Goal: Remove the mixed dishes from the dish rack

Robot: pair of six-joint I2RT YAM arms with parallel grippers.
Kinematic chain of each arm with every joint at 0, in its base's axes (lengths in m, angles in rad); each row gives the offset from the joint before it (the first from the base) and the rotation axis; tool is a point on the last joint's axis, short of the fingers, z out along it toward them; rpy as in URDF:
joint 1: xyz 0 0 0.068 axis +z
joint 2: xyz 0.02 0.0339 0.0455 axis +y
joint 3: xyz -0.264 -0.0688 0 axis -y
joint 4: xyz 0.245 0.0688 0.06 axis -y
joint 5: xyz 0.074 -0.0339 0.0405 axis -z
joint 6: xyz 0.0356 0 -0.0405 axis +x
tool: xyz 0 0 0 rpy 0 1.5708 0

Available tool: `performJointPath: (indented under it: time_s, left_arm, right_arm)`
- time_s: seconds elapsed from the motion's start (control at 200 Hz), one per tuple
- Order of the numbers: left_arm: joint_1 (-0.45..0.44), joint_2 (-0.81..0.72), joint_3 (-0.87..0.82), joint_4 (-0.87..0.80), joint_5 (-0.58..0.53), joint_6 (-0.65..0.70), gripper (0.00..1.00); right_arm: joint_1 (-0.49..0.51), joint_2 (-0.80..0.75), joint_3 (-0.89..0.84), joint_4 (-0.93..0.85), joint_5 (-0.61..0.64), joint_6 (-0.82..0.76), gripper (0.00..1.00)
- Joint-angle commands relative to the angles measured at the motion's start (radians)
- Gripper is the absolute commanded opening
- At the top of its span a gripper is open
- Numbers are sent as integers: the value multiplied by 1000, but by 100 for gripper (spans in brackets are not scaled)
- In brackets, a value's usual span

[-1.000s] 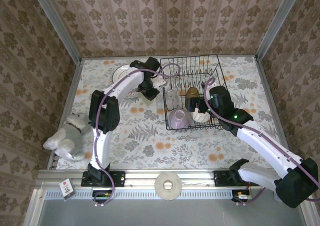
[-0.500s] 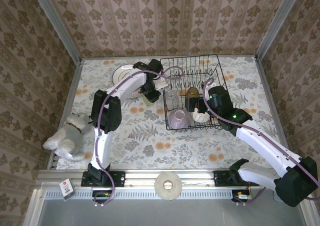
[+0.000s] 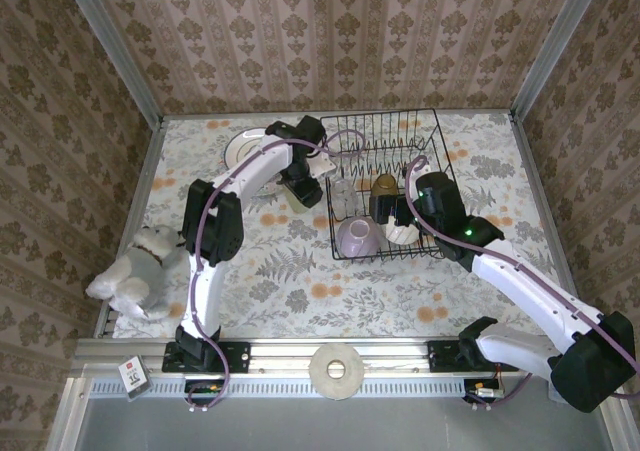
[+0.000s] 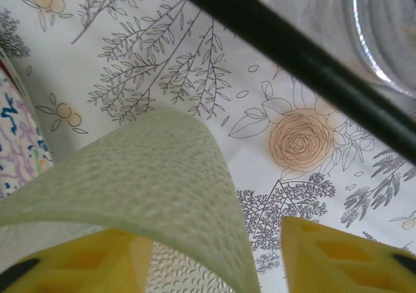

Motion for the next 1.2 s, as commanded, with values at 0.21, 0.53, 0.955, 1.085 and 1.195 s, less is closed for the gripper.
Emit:
performJointPath:
  time_s: [0.21,0.53,0.955,1.085,1.195]
  left_arm:
    - [-22,-47,102,-121,-45,21,96]
    - [-28,-127,114,-149,-66,19,100]
    - [-95,-509,-101,-69,-237,-105,100]
    - [-79,-687,-230,-3,-301,-182,100]
    - [-40,-850,-371,70,-223,-259,100]
  right_arm:
    - [9,8,-2,11,33,-20,100]
    - [11,8,-3,10,36,-22,100]
    - [11,23,-2,5,66,-35,100]
    - [11,53,10,-4,81,-42,100]
    - [11,67,22,-4,90,-47,100]
